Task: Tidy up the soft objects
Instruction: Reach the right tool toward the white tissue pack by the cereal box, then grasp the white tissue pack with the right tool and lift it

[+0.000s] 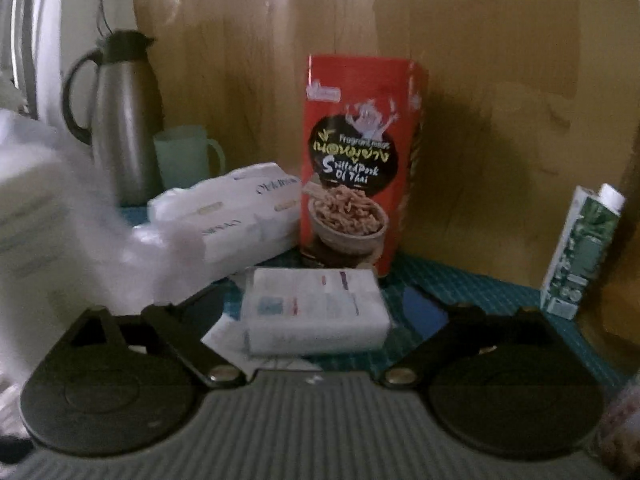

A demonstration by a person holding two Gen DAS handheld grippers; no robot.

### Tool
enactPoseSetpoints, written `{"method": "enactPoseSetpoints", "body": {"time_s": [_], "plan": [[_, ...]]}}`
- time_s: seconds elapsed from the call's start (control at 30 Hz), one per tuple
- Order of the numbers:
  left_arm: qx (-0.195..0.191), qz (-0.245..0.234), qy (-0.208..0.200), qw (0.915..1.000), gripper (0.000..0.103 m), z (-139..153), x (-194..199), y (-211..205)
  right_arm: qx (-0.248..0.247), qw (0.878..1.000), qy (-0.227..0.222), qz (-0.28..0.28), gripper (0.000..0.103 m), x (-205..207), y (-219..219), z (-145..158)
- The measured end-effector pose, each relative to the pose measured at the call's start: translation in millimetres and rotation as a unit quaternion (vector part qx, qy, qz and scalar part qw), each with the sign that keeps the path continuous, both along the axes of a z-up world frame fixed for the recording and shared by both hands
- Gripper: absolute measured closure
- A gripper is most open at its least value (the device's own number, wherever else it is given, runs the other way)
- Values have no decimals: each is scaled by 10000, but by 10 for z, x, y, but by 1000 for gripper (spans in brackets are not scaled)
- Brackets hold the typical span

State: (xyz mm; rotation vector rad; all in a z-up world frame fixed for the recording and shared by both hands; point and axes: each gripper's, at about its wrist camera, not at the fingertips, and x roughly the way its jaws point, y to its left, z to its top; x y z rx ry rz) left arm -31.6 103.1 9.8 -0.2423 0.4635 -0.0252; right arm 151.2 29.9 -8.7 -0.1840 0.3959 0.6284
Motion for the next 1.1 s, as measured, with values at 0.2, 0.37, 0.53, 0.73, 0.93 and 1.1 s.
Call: {"method": "enactPoseSetpoints", "body": {"time_s": [0.2,0.37,0.53,0.73,0.93,1.1], "plan": [[-17,23,-20,10000,39,-19,-2,-24,-30,9994,325,116,1,176,131,-83],[-49,56,-9,10000,37,-13,2,-13,-425,9975,554,-50,3,341,207,-240],[-63,88,6,9999,37,-13,14,4,-614,9974,338,-152,10,177,148,-229],[-117,185,-124,9997,30,17,-31,54,-1193,9923,-169,290,10,-322,-174,-223],[-180,125,-394,9990,28,60,-152,63,-1354,9878,-280,714,9,-891,-733,-240],[-160,-346,-205,9991,28,76,-152,-30,-1043,9899,240,925,9,-1327,-1141,-290]]}}
